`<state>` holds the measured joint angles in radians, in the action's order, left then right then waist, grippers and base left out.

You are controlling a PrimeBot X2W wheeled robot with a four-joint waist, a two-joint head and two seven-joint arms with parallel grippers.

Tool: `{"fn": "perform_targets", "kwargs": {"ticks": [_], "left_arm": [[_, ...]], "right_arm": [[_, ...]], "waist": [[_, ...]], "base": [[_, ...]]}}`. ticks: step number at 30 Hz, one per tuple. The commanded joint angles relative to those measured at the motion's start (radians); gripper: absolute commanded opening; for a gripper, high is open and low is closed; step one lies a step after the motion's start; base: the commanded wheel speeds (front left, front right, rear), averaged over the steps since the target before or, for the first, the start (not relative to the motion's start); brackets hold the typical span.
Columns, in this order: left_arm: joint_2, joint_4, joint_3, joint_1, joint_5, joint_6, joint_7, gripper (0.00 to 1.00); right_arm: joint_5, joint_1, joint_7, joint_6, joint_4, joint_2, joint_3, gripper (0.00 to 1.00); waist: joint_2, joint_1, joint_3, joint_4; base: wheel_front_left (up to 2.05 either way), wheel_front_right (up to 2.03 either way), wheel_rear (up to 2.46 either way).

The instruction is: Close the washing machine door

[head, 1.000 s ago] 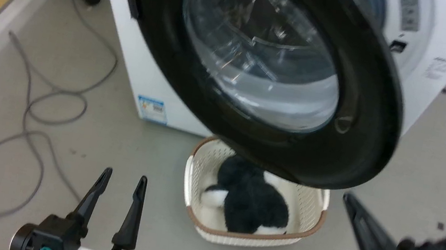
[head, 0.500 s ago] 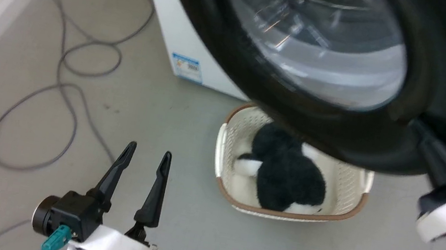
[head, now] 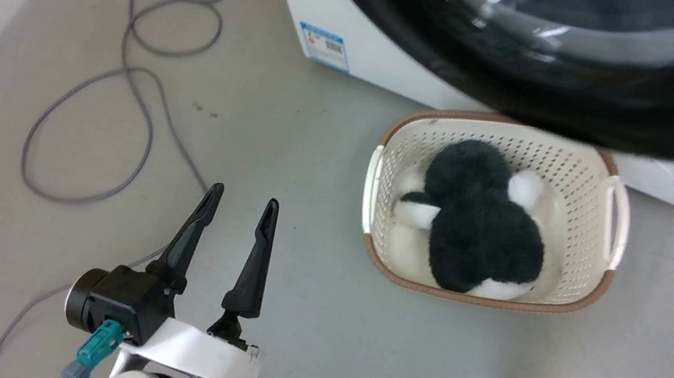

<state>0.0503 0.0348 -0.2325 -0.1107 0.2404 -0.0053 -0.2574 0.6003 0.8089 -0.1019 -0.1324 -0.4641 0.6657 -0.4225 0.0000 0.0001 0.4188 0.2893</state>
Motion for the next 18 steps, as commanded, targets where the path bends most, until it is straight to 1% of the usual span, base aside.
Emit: {"fn": "perform_targets", "kwargs": {"ticks": [1, 5, 10, 13, 18], "left_arm": [[0.0, -0.003, -0.003, -0.017, -0.002, 0.007, -0.004, 1.0], [0.0, -0.006, -0.007, -0.021, 0.0, 0.009, -0.004, 1.0], [0.0, -0.006, -0.013, -0.026, 0.007, 0.014, -0.004, 1.0], [0.0, -0.007, -0.018, -0.028, 0.011, 0.019, -0.004, 1.0], [0.0, -0.012, -0.016, -0.022, 0.012, 0.025, -0.004, 1.0]], "right_arm": [[0.022, 0.042, 0.008, 0.002, -0.032, 0.012, 0.002, 0.0], [0.055, 0.124, 0.027, 0.002, -0.112, 0.016, 0.014, 0.0], [0.074, 0.201, 0.022, 0.002, -0.212, 0.006, 0.052, 0.0], [0.077, 0.223, 0.006, 0.002, -0.263, -0.007, 0.072, 0.0], [0.072, 0.213, -0.027, 0.002, -0.3, -0.032, 0.057, 0.0]], "waist": [[0.0, -0.0001, 0.017, 0.012], [0.0, -0.0001, 0.033, 0.023], [0.0, -0.0001, 0.043, 0.036], [0.0, -0.0001, 0.042, 0.04], [0.0, -0.0001, 0.011, 0.027]], "base": [[0.0, 0.0, 0.0], [0.0, 0.0, 0.0], [0.0, 0.0, 0.0], [0.0, 0.0, 0.0], [0.0, 0.0, 0.0]]}}
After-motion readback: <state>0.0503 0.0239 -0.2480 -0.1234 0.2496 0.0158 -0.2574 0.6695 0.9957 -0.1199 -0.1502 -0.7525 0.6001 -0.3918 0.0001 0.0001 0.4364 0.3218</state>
